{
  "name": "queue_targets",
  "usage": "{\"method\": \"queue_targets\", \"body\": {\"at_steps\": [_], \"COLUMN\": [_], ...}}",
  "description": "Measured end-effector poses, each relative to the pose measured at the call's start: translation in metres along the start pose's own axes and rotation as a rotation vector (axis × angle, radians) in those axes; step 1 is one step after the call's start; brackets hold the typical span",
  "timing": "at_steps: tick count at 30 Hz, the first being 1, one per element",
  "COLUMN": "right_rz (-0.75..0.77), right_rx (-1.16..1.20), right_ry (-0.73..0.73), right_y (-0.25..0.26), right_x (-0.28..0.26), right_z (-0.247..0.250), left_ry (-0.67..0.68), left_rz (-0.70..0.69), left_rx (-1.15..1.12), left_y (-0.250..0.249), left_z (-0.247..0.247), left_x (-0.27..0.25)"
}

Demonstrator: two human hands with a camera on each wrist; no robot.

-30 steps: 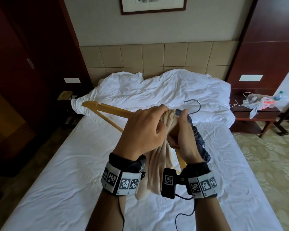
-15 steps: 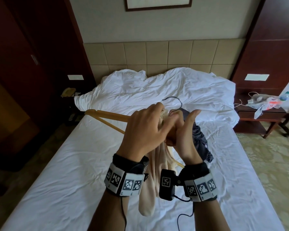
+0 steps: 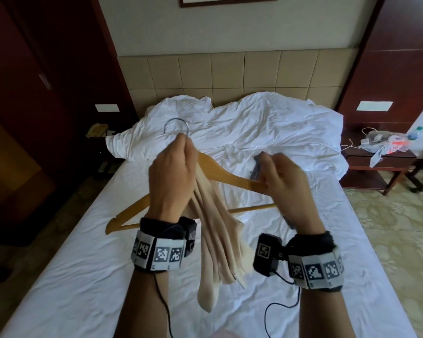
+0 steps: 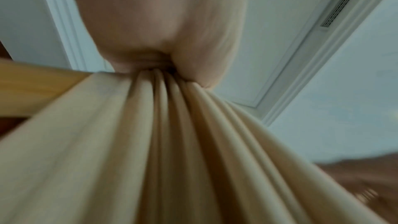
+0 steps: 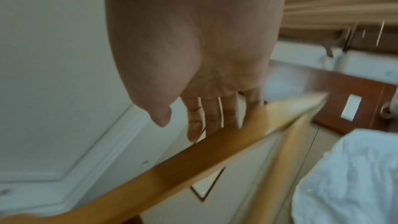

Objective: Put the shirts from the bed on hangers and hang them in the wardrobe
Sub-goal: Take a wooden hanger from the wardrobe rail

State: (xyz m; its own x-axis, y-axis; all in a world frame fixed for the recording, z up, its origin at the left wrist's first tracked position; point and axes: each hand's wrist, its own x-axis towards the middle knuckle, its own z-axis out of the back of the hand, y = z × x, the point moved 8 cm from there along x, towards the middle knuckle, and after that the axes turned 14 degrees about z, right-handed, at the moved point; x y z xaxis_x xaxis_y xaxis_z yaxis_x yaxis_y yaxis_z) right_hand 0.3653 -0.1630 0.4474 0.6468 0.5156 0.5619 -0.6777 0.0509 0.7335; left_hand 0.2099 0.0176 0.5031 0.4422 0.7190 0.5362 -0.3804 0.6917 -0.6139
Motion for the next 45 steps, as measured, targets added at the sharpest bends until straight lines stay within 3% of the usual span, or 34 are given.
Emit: {"method": "queue_targets", "body": {"at_steps": [4,7,10,12,17,24,30,37,40,45], "right_rz": [-0.223,-0.495,-0.536,-0.517,-0.446,-0.225,-0.399,-0.488,-0.469,-0.570], "right_rx": [-0.348,-0.475,-0.424,-0.244,0.313,0.323,0.513,0.795,0.866,0.959], "right_ry": [0.079,0.377,0.736,0.792,0.554,0.559,0.307,0.163,0.182,0.167], "right_y": [-0.060,-0.128,-0.151,-0.134,-0.080,-0.056,-0.088,-0.117,-0.126,-0.137], "right_x": [-0.010,-0.034,-0.060,-0.065,-0.059,-0.055,-0.051,-0.056,-0.059,-0.068], "right_z": [0.016,-0.013,-0.067,-0.096,-0.132,-0.142,-0.108,-0.072,-0.066,-0.056], "left_ry": [-0.100,-0.134,-0.105,-0.078,-0.028,-0.024,-0.004,0.018,-0.053,-0.079], "left_rz": [0.030,0.044,0.013,-0.010,-0.045,-0.035,-0.004,0.023,0.096,0.147], "left_rx": [0.081,0.110,0.086,0.055,-0.037,-0.129,-0.208,-0.351,-0.444,-0.464], "left_y": [0.010,0.014,0.010,0.007,0.007,0.015,0.028,0.040,0.055,0.073], "left_z": [0.028,0.036,0.034,0.029,0.020,0.020,0.021,0.021,0.020,0.020], "left_x": [0.009,0.011,0.010,0.009,0.006,0.006,0.010,0.008,0.007,0.005]}}
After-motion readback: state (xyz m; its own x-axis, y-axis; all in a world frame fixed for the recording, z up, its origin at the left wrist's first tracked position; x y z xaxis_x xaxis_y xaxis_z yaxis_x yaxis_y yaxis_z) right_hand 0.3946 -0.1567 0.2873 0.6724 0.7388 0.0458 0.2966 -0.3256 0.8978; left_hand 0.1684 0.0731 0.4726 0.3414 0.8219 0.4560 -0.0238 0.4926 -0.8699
